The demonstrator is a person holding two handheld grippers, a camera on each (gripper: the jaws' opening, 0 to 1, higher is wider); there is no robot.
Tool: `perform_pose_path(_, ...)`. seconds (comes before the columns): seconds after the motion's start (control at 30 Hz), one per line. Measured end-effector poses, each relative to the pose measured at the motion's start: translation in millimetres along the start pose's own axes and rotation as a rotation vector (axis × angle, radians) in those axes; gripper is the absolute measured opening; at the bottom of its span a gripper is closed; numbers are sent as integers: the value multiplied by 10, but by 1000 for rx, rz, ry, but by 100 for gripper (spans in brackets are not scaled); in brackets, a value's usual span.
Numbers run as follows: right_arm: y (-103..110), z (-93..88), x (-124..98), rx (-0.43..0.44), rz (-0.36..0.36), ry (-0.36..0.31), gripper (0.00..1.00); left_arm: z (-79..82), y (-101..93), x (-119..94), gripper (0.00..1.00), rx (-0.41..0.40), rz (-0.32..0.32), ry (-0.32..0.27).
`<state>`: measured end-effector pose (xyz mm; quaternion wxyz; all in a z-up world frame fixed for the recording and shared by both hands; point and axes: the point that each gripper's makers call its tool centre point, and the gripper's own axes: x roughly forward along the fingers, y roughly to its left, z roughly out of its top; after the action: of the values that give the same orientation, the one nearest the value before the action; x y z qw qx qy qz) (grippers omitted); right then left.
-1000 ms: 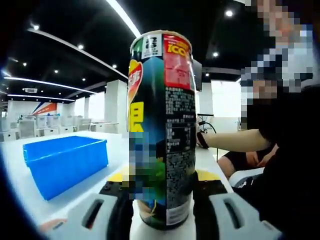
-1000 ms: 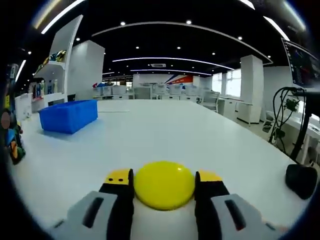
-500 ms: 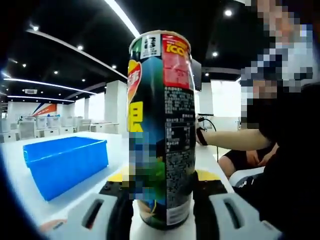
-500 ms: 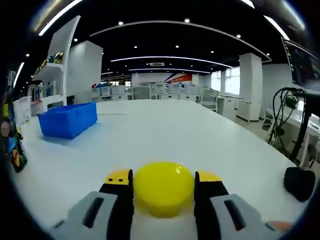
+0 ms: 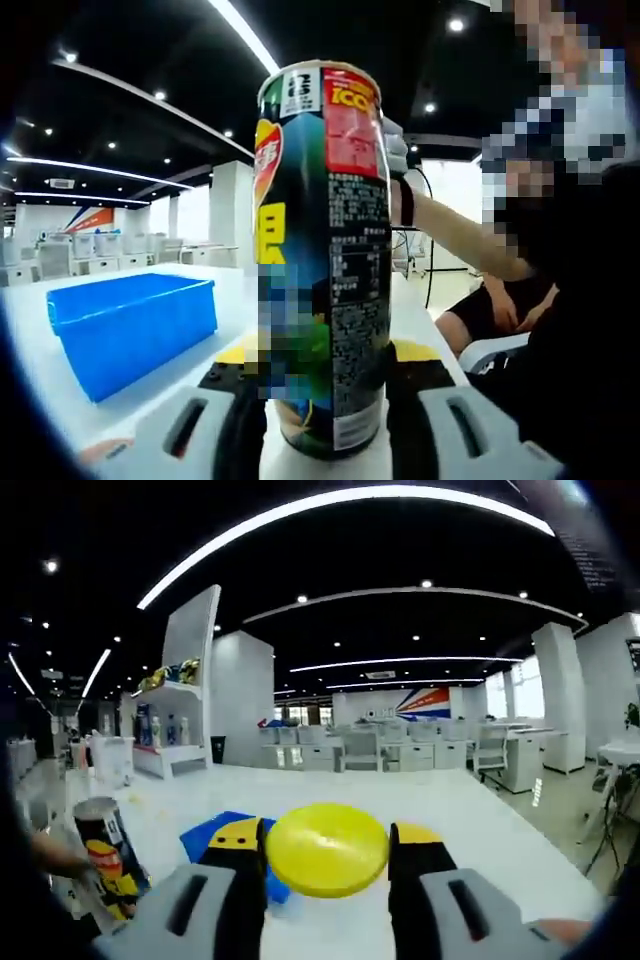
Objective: Open the lid of the chip container on the table, take out the chips, place them into the box in front of the container, and close the lid
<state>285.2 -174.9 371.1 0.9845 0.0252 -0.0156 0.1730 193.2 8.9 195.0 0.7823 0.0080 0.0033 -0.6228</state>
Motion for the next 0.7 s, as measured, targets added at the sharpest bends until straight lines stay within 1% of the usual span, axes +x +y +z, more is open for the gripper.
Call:
perform_pose_path(0.07, 314, 203, 9, 18, 79, -21, 47, 0, -1, 0, 47, 1, 0, 2)
perform_pose_path(0.1, 364, 238, 13, 22, 94, -23, 47, 0, -1, 0, 47, 1, 1, 3)
perform_pose_path(0.17, 711, 425, 14, 28, 185, -35, 47, 1, -1, -1, 47, 2, 1, 3)
perform_pose_path(0.23, 937, 500, 5, 28, 243, -33, 47, 2, -2, -1, 47, 2, 1, 3)
perform_pose_path(0.27, 1123, 534, -12, 27, 285, -27, 47, 2, -2, -1, 47, 2, 1, 3)
perform_pose_path(0.3, 1233, 542, -20, 27, 314, -22, 47, 2, -2, -1, 47, 3, 1, 3)
perform_pose_path(0.37, 1567, 498, -52, 24, 398, 16, 47, 3, -1, -2, 47, 4, 3, 2)
perform_pose_path(0.43, 1758, 451, -69, 23, 439, 33, 47, 3, 0, -2, 47, 4, 6, 2)
perform_pose_path(0.5, 1900, 378, -67, 20, 470, 53, 47, 3, 0, -2, 47, 6, 8, 2)
perform_pose_path(0.53, 1998, 303, -65, 20, 489, 73, 47, 3, 0, -2, 47, 6, 8, 3)
perform_pose_path(0.6, 2128, 173, -47, 15, 511, 100, 47, 3, 0, -2, 47, 9, 9, 3)
perform_pose_path(0.67, 2228, 21, -42, 0, 531, 137, 47, 2, -2, -2, 47, 13, 10, 5)
perform_pose_path(0.7, 2255, -28, -34, -5, 535, 146, 47, 1, -2, -2, 47, 15, 10, 5)
